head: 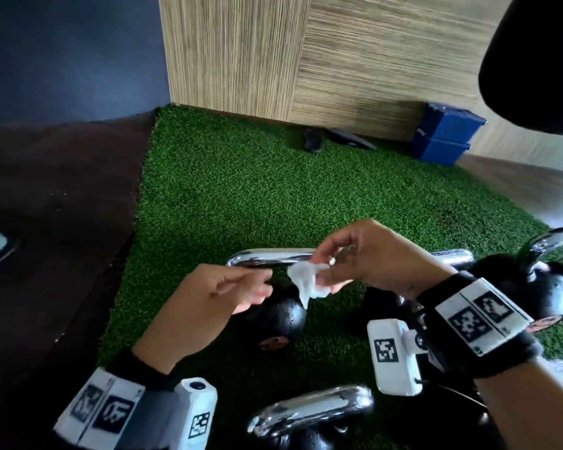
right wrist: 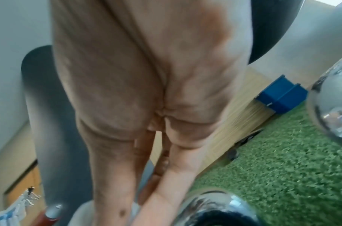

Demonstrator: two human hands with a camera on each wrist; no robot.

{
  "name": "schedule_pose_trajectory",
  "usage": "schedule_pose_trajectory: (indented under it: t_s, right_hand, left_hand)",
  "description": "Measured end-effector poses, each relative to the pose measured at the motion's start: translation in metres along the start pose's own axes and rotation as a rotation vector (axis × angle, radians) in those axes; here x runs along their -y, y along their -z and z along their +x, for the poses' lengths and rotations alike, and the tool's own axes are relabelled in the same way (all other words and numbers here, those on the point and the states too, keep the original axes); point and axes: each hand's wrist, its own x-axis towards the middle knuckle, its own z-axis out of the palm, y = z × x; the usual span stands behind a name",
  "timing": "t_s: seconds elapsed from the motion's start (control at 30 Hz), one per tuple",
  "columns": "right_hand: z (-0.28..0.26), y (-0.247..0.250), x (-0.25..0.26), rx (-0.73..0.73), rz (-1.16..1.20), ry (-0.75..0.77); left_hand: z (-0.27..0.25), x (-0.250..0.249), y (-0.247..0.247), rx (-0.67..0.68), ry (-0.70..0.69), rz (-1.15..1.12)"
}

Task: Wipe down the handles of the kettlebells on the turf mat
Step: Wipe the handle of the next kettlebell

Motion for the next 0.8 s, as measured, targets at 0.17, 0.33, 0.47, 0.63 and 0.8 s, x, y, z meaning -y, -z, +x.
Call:
schedule_pose_trajectory:
  t_s: [0.17,0.33,0.47,0.63,0.8]
  right_hand:
    - [0.008,-0.018,0.024,-0.076,0.12,0.184]
    - [0.02,-0.028,0.018,-0.403,-0.031,0.262]
    - [0.026,-0.022,-0.003,-0.387,-0.08,0.181]
    - [0.039,-0.005,-0.063,-0.272,-0.077,-0.086]
    - [0.058,-0.03,-0.109,0.123,0.15,-0.268]
  left_hand:
    - [0.005,-0.03,-0.007,0.035,-0.061,-0.33]
    - [0.016,-0.031,-0.005,-0.014,-0.092,-0.452]
    - [0.026,-0.029,-0.001,-0.171,-0.195,-0.333]
    - [0.033,-0.027,-0.002,-0.428,-0.508,0.393]
    - [0.042,-0.033,-0.02,-0.284,-0.466,0.703]
